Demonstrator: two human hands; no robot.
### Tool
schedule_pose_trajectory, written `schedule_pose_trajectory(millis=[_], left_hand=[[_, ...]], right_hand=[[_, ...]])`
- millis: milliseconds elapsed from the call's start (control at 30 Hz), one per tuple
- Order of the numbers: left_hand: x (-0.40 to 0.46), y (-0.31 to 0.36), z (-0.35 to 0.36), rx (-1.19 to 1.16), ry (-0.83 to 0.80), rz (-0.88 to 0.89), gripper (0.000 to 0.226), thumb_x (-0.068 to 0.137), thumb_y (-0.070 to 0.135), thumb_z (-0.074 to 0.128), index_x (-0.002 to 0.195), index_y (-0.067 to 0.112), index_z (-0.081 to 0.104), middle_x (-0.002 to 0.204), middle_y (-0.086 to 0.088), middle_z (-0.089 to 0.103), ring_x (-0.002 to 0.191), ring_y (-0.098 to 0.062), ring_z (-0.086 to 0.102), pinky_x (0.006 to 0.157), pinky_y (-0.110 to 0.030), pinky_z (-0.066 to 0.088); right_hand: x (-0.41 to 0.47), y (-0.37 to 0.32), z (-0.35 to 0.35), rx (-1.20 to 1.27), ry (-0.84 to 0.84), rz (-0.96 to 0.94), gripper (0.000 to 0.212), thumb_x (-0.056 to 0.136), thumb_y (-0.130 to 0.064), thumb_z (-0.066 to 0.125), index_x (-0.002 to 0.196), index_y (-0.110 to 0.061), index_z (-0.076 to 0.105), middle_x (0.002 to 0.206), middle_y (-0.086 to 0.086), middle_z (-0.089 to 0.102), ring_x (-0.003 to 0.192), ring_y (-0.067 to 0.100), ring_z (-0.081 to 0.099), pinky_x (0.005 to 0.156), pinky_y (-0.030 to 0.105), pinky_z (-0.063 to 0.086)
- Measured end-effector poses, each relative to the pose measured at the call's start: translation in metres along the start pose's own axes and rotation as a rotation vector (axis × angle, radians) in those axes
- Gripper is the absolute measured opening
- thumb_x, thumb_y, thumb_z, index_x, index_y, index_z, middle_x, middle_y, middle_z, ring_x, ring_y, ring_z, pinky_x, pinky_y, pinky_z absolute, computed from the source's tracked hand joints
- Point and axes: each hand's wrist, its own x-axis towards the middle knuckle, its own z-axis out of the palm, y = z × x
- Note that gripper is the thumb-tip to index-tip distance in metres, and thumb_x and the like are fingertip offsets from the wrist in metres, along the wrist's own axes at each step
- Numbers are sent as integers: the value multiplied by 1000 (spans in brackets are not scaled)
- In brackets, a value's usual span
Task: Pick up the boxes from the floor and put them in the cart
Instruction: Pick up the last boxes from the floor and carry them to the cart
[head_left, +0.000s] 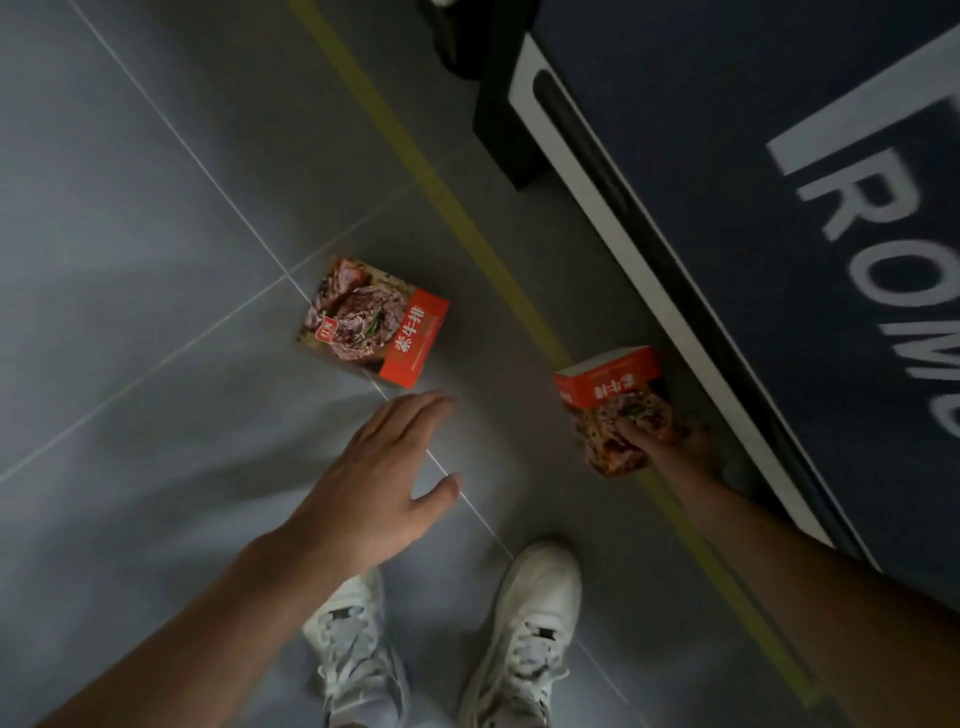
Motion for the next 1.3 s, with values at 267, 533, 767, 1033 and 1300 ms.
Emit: schedule_pose_trajectory(millis=[267, 533, 767, 1033, 1300], left_hand=[[5, -28, 26, -18, -16, -27, 76, 85, 62, 32, 154, 31, 28, 154, 18, 32, 143, 2, 26, 110, -7, 16], [-9, -34, 30, -17, -34, -46, 84, 79, 65, 20, 157, 36, 14, 157, 18, 28, 142, 1, 26, 105, -6, 14], [-26, -35, 19, 31, -26, -58, 78, 84, 58, 33, 157, 30, 23, 153, 12, 39, 139, -8, 39, 107, -16, 26], [-10, -56, 15, -2, 2, -138, 84, 78, 64, 28, 157, 36, 16, 155, 15, 32, 142, -5, 32, 109, -19, 29], [15, -109, 22, -478, 265, -583, 90, 74, 48, 82, 149, 26, 38, 142, 2, 47, 123, -18, 55, 104, -39, 46]], right_hand=[[18, 49, 24, 463, -107, 116, 124, 33, -44, 103, 144, -35, 49, 137, -5, 62, 120, 21, 63, 97, 45, 54], [-8, 46, 44, 420, 165, -53, 109, 45, -37, 102, 138, -24, 48, 137, -2, 57, 121, 21, 60, 96, 45, 54], [-22, 35, 43, 361, 189, -99, 98, 59, -15, 96, 141, -11, 44, 138, 7, 54, 120, 24, 59, 83, 29, 52], [3, 27, 56, 386, -13, -70, 98, 52, -42, 92, 142, -31, 54, 137, -2, 62, 123, 22, 60, 101, 44, 51], [9, 34, 54, 447, -112, -46, 117, 41, -57, 98, 143, -47, 43, 141, -8, 58, 127, 20, 59, 107, 52, 47]])
